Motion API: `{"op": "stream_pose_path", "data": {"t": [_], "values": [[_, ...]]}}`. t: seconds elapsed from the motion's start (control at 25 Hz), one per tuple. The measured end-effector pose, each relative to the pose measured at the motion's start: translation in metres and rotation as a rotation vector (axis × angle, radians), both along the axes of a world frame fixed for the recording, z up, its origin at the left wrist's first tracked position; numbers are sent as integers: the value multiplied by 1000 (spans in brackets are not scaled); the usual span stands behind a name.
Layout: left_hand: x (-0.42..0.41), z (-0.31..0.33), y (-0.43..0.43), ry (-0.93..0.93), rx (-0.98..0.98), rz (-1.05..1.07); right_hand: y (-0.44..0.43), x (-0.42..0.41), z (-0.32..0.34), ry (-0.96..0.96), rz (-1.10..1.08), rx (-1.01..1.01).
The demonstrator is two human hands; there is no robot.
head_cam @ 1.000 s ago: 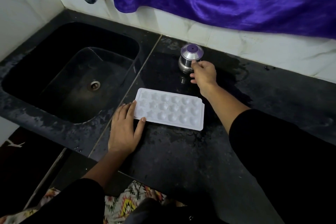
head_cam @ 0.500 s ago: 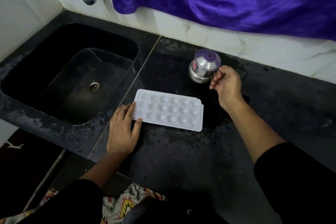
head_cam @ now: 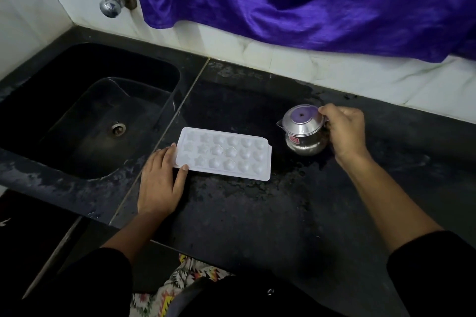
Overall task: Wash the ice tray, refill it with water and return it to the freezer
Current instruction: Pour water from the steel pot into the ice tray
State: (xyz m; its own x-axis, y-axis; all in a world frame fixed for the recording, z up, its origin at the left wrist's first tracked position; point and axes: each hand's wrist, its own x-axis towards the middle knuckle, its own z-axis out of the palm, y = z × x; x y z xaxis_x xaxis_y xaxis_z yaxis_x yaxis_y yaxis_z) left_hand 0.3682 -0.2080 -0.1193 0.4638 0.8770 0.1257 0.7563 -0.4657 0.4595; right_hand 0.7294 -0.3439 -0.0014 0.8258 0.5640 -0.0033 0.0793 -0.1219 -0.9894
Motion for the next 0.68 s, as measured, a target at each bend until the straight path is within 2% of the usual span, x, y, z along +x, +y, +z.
{"op": "stream_pose_path", "data": {"t": [0.24,0.44,0.56,0.68], "values": [[-1,-2,-1,31,15,-2,4,2,9,-284,68,-279],[0,-1,-1,39,16,6,9,-6,16,-491,83,-390],[0,-2,-1,36,15,9,9,-3,16,-449,74,-391],[0,-2,0,39,17,9,5,4,15,-240,42,-304]]}}
